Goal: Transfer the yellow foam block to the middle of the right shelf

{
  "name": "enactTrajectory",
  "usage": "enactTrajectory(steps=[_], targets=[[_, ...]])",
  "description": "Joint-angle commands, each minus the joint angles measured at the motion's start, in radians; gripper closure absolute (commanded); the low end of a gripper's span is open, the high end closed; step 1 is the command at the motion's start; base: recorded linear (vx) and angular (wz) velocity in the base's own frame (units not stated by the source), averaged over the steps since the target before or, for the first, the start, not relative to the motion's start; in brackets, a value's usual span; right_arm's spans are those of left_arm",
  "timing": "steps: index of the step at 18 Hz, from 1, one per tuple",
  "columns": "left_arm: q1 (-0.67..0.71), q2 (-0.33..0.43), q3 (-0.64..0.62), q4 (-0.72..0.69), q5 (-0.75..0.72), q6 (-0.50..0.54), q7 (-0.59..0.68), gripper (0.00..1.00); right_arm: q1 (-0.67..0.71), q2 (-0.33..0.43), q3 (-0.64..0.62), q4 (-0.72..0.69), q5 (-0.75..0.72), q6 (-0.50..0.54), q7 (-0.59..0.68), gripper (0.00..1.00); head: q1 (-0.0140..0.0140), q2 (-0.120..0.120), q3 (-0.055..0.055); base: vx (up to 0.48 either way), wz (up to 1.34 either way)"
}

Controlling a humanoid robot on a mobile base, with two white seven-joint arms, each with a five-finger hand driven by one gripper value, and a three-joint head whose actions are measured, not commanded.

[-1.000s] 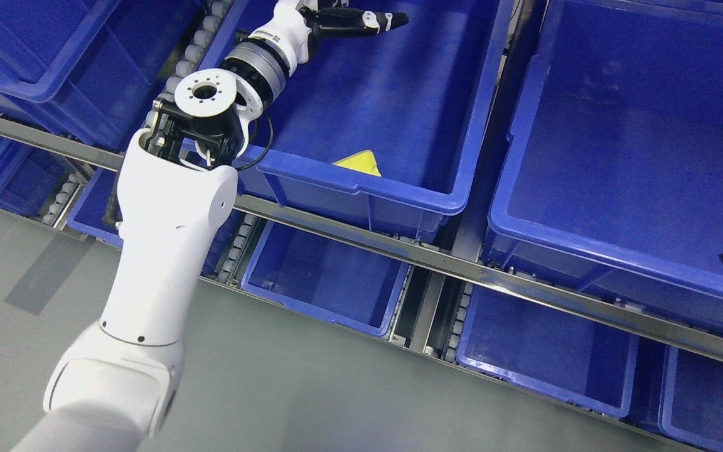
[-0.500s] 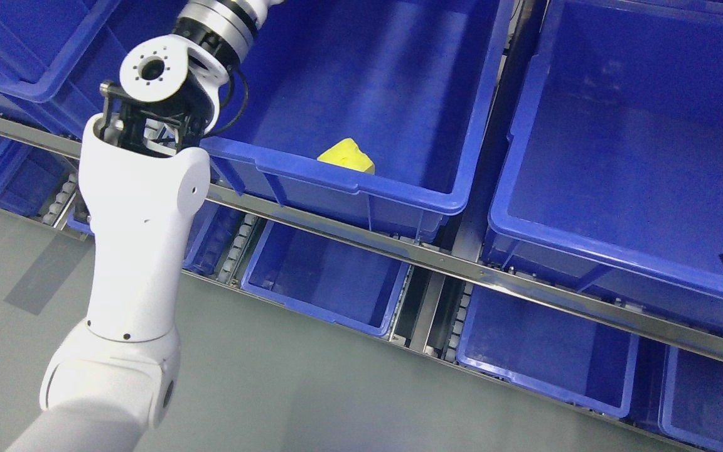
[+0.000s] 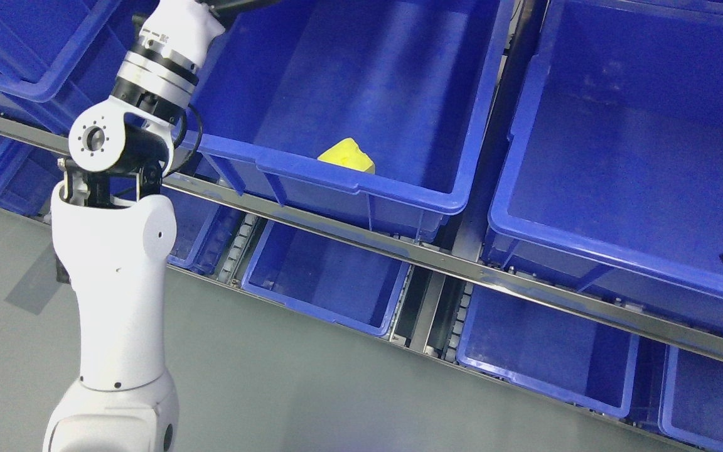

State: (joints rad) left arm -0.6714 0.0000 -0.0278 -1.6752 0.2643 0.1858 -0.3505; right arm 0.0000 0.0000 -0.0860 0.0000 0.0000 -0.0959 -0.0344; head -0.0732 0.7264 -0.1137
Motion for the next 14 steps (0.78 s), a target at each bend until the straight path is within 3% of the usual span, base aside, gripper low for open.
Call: enactTrajectory(steps=[1,3,5,9,14], targets=[[0.105,0.017,0.106,-0.041,0.001,0.012,0.109,0.00,0.002,-0.017,0.000,-0.017,0.003,0.001,0.001,0.00,0.0000,0.000,0.000,0.000,0.00],[0.110,0.017,0.063,-0.035,0.001,0.026,0.250,0.00,0.002,-0.017,0.000,-0.017,0.003,0.001,0.001,0.00,0.0000,0.000,0.000,0.000,0.00],[0.118,0.017,-0.022,-0.032,0.001,0.026,0.309,0.00,0.002,-0.017,0.000,-0.017,0.003,0.001,0.001,0.00,0.0000,0.000,0.000,0.000,0.00],[0.118,0.017,-0.205,-0.031,0.003,0.026,0.311,0.00,0.002,-0.017,0.000,-0.017,0.003,0.001,0.001,0.00,0.0000,0.000,0.000,0.000,0.00],[0.160,0.017,-0.205,-0.034,0.003,0.026,0.309,0.00,0.002,-0.017,-0.001,-0.017,0.003,0.001,0.001,0.00,0.0000,0.000,0.000,0.000,0.00]])
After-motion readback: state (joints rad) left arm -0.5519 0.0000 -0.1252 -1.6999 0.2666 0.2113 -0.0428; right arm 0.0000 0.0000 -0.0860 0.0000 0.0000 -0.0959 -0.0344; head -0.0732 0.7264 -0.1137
